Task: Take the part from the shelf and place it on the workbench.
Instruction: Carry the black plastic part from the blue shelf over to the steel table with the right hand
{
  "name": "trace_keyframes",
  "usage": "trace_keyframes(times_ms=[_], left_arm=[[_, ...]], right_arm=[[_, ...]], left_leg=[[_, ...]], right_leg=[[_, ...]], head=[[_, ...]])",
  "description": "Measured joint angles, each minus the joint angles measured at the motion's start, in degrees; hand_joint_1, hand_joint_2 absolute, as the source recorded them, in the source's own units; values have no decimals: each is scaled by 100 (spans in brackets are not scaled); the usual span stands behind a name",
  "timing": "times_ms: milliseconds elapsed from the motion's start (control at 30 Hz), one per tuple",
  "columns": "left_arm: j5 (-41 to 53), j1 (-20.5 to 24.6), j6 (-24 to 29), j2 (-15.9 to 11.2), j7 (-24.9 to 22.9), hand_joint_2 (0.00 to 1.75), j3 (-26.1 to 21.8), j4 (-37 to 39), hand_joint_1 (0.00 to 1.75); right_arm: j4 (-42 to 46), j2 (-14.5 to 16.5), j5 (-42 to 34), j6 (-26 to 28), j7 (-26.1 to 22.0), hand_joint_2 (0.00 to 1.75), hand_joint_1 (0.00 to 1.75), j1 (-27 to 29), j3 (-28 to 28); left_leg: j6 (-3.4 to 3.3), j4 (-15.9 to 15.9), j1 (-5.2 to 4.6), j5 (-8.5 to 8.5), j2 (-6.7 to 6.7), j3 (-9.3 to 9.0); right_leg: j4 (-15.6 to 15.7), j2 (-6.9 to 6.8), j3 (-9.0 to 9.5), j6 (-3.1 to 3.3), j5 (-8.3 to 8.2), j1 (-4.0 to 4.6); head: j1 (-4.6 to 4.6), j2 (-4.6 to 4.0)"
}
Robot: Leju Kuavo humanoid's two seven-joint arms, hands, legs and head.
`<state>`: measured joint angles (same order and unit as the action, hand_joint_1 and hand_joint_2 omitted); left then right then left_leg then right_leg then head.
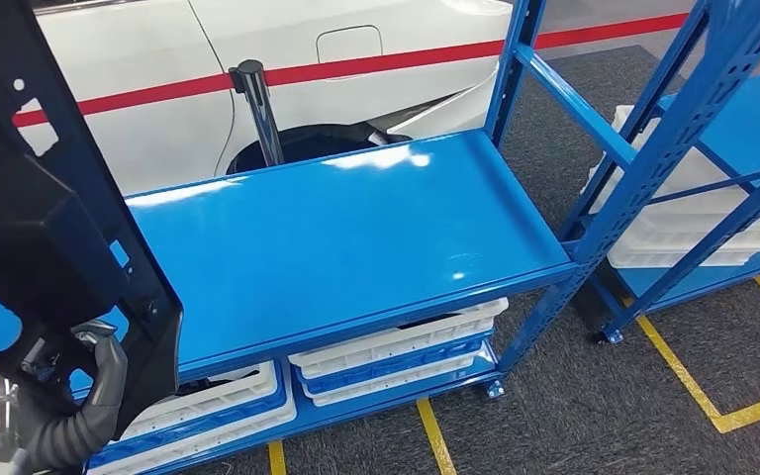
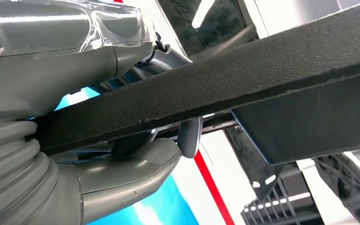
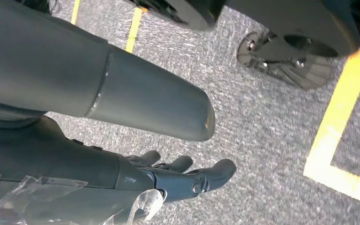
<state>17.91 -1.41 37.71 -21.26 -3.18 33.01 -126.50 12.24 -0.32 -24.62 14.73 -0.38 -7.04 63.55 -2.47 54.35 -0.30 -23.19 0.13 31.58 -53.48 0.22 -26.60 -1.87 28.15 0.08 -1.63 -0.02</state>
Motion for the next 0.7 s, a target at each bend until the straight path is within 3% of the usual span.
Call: trace_keyframes(times_ms=[67,100,133,200,233,267,300,333,400,467,567,600,633,700], left_arm=[[-19,22,-8,2,8,175,21,2,175],[-33,28,-9,3,14,175,30,3,175],[-60,36,-9,3,24,175,36,5,175],[-156,51,-26,4,61,175,40,16,175],[-219,60,-40,4,80,175,39,28,175],[-282,75,-55,4,102,175,37,44,175],[-344,97,-67,4,126,175,33,62,175],[-403,128,-76,4,157,175,29,79,175],[-507,221,-102,7,231,175,23,114,175],[-567,322,-139,20,299,175,16,152,175],[-614,421,-195,52,354,175,11,199,175],[-620,447,-203,65,365,175,12,212,175],[-621,470,-209,78,374,175,13,224,175],[-621,503,-223,103,392,175,13,249,175]], right_arm=[[-1,6,-13,6,5,0,0,-9,-1],[-2,9,-20,8,7,0,0,-13,-2],[-3,13,-33,12,10,0,0,-13,-2],[-4,19,-70,26,11,0,0,-7,-4],[-4,22,-99,37,12,0,0,-1,-5],[-4,26,-132,48,10,0,0,5,-6],[-4,33,-174,57,3,0,0,11,-8],[-4,38,-217,62,-10,0,0,15,-11],[-5,46,-304,65,-46,0,0,17,-19],[-6,45,-374,65,-76,0,0,17,-29],[-9,39,-440,66,-105,0,0,19,-57],[-10,35,-449,66,-108,0,0,19,-68],[-11,31,-457,67,-113,0,0,20,-78],[-11,27,-481,74,-131,0,0,26,-103]], left_leg=[[61,25,11,8,0,27],[94,117,20,-85,-2,70],[126,321,31,-260,-7,151],[194,1054,66,-758,-9,409],[223,1434,81,-943,-9,524],[247,1669,91,-1025,-8,567],[263,1684,101,-990,-7,505],[273,1460,114,-858,-7,329],[275,572,134,-563,-9,-220],[217,-17,118,-434,-24,-529],[83,-83,99,-370,-31,-461],[30,-84,103,-331,-25,-421],[-27,-92,111,-285,-17,-377],[-101,-93,105,-197,-7,-269]], right_leg=[[22,-3,-48,48,-62,-16],[36,-10,-74,84,-100,-29],[52,-21,-109,119,-144,-46],[52,-36,-203,159,-222,-52],[48,-39,-257,164,-260,-51],[42,-39,-312,162,-298,-51],[33,-38,-365,155,-332,-53],[19,-34,-415,143,-361,-57],[-22,-25,-498,100,-407,-56],[-51,-20,-557,38,-460,-38],[-65,-8,-625,-56,-543,-28],[-127,-3,-671,-84,-479,-36],[-303,2,-752,-110,-311,-45],[-1007,3,-1010,-155,225,-58]], head=[[0,0],[7,0],[15,0],[32,0],[33,0],[34,0],[35,0],[35,0],[37,0],[33,0],[22,0],[15,0],[8,0],[-7,0]])
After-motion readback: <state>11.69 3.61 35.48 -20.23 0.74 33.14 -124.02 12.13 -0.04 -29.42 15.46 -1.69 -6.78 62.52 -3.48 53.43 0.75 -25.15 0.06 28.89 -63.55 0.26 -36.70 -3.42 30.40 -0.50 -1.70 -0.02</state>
